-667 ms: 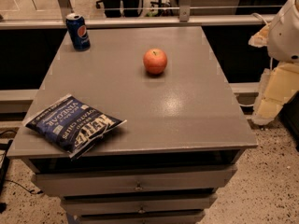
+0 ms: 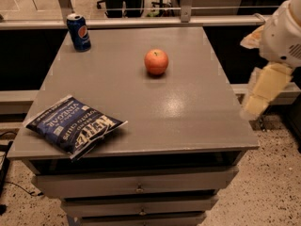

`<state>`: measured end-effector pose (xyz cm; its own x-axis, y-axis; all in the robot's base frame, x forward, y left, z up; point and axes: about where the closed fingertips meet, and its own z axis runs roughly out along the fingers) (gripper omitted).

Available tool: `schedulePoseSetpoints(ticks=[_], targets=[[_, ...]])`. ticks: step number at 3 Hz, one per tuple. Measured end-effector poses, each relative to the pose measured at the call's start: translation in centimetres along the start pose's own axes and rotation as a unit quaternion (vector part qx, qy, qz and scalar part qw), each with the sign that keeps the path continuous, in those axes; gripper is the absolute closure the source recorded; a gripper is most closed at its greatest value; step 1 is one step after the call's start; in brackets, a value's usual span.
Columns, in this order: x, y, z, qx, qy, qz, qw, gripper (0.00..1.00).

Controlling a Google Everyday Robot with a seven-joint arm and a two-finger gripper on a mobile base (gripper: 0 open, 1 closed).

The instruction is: Move apple near blue chip bag

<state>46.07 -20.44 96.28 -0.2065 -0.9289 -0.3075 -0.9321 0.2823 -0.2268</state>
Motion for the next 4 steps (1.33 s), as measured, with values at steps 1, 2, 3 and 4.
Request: schedulePoseSetpoints(ticks=[1,2,3,4], targets=[[-1.3,-2.3,2.5,0.0,-0.041,0.003,0.9991,0.0],[-2.9,-5.0,4.9,0.007,-0.091,0.009,0.9958,0.0],[-5.6,-8.4,8.4,0.015,-0.153,0.022,0.9879,0.0],[-7.7,-10.3,10.5,0.02,-0.185,0.028,0.9821,0.0]])
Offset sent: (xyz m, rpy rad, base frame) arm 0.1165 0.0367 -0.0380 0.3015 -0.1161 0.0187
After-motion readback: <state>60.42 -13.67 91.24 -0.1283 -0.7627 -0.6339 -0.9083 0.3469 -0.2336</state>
